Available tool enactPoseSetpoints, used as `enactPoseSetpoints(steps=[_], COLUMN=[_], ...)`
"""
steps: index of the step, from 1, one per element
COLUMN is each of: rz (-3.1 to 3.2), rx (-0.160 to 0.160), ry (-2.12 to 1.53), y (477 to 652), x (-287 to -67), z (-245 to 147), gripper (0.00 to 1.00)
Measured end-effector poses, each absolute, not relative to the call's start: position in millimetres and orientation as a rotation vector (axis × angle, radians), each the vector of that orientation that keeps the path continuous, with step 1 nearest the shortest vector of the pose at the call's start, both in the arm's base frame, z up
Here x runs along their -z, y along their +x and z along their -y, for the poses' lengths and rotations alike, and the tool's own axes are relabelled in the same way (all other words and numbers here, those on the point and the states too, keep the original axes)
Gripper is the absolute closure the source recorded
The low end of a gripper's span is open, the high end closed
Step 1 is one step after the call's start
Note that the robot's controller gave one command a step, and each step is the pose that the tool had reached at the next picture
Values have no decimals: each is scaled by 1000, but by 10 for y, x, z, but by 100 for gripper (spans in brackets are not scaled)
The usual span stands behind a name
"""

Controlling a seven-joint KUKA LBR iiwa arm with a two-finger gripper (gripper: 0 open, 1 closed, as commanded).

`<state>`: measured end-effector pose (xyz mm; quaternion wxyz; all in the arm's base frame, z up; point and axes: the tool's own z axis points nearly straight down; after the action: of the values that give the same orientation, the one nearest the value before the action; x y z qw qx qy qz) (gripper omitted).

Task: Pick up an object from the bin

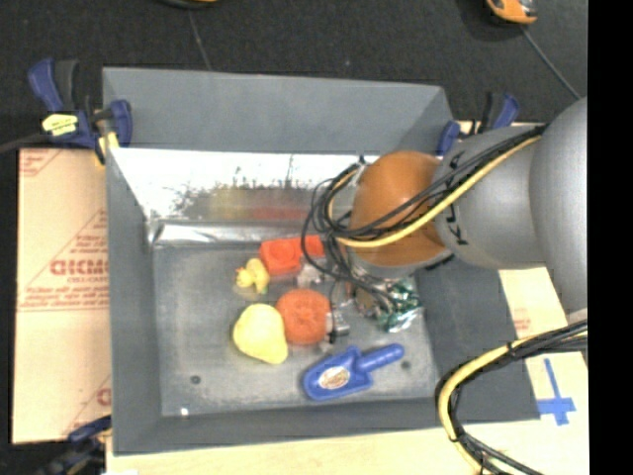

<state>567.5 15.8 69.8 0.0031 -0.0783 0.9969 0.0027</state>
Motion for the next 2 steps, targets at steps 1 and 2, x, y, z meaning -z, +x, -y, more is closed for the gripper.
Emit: enactPoseSetpoints(steps=[1, 2], rz=[-3094, -3094], rx=[3, 2], ry=[-342, -342], y=[5914, 5913], x=[-718, -717], z=[-238, -238], gripper=[100, 100])
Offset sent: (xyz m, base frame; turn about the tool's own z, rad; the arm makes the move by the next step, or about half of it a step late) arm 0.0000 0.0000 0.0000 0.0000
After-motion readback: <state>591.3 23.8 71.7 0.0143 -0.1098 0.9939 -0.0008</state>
